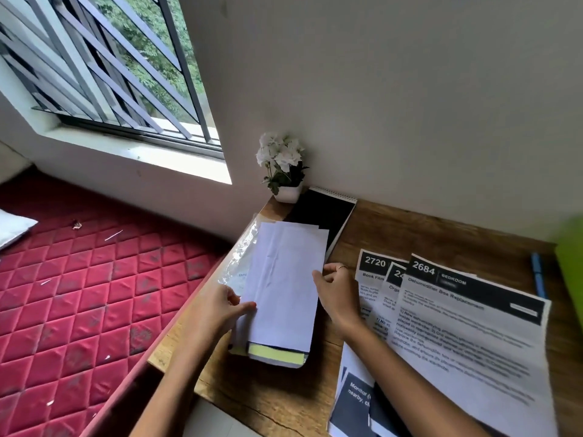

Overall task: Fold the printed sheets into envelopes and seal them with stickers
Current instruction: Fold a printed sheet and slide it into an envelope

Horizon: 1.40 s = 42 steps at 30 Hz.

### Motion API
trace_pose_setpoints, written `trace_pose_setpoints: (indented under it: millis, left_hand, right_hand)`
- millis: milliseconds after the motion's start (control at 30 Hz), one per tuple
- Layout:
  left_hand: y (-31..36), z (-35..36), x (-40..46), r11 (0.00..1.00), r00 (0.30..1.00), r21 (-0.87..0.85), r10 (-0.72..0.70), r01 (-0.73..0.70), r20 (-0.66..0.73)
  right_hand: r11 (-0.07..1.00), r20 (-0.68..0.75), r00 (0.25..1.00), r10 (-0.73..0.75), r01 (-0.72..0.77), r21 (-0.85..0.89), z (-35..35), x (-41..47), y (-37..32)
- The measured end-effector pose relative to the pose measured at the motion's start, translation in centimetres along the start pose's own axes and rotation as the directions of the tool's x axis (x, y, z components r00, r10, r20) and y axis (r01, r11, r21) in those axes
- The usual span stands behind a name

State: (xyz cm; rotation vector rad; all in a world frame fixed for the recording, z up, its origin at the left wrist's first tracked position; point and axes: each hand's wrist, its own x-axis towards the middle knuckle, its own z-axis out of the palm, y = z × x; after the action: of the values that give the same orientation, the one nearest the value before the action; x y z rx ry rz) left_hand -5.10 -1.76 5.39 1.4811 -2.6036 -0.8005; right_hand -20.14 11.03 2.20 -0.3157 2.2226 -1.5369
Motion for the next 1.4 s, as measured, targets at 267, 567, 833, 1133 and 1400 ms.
trace_pose_setpoints:
  millis: [267, 567, 833, 1133, 1400]
  left_hand:
    - [6.3, -1.1, 0.9, 0.922, 0.976, 0.319, 0.21, -0.219, 0.062]
    - [18.8, 5.4, 0.8, 0.789, 0.669, -0.1, 0.574, -0.606, 0.472]
    - [22.7, 10.7, 0.1, 0.824, 0.723, -0.149, 0.555, -0.547, 0.412]
    - [22.6, 13.4, -0.5, 0.882, 0.805, -0.235, 0.469, -0.408, 0.363]
    - [21.7, 14.9, -1.2, 0.838, 0.724, -0.291, 0.546, -0.463, 0.421]
  right_hand:
    - [0.996, -0.179, 0.981, -0.071, 0.06, -0.067, -6.6, -0.7, 1.2]
    - [0.946, -0.38, 0.901, -0.211, 0.09, -0.312, -18.5, -2.0, 1.4]
    - [0.649, -0.137, 0.99, -0.025, -0.088, -0.755, -26.6, 2.5, 4.6]
    - [0.518, -0.058, 0.984, 0.167, -0.138, -0.844, -28.2, 4.2, 5.1]
    - [0.698, -0.085, 0.996, 0.001, -0.062, -0.714, -28.0, 5.2, 5.2]
